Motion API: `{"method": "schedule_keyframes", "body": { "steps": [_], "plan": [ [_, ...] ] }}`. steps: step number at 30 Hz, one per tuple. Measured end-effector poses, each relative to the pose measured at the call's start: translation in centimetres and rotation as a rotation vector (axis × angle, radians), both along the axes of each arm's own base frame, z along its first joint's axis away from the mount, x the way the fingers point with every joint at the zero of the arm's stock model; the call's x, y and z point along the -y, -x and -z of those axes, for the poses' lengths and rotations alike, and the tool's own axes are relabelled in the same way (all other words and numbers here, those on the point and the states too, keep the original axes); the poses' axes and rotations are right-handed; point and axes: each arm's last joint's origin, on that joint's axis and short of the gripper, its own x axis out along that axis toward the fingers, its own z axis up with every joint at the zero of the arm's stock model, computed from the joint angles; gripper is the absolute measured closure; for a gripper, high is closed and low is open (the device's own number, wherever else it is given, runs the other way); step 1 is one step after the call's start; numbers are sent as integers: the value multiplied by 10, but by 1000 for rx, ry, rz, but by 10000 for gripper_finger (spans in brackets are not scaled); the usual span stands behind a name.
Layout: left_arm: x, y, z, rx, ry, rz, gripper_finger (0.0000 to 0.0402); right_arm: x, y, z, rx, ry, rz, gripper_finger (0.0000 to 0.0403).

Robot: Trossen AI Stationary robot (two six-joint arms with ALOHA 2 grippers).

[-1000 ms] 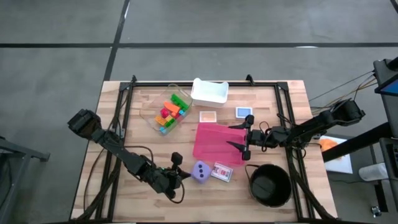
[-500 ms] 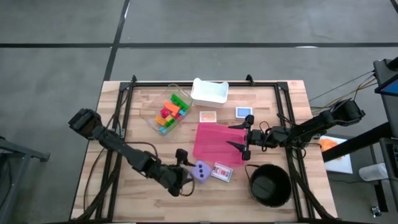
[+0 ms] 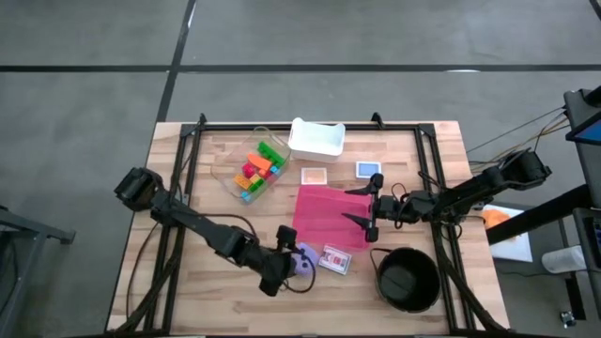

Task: Pick & Place Toys
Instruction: Put the purple dice into the pink bin

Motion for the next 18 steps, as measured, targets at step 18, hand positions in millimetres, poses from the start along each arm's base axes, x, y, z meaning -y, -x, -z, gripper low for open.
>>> {"method": "schedule_keyframes", "body": {
  "steps": [18],
  "plan": [
    [2, -14, 32, -69, -110, 10, 93, 0, 0, 1, -7, 1, 4, 105]
  ]
}}
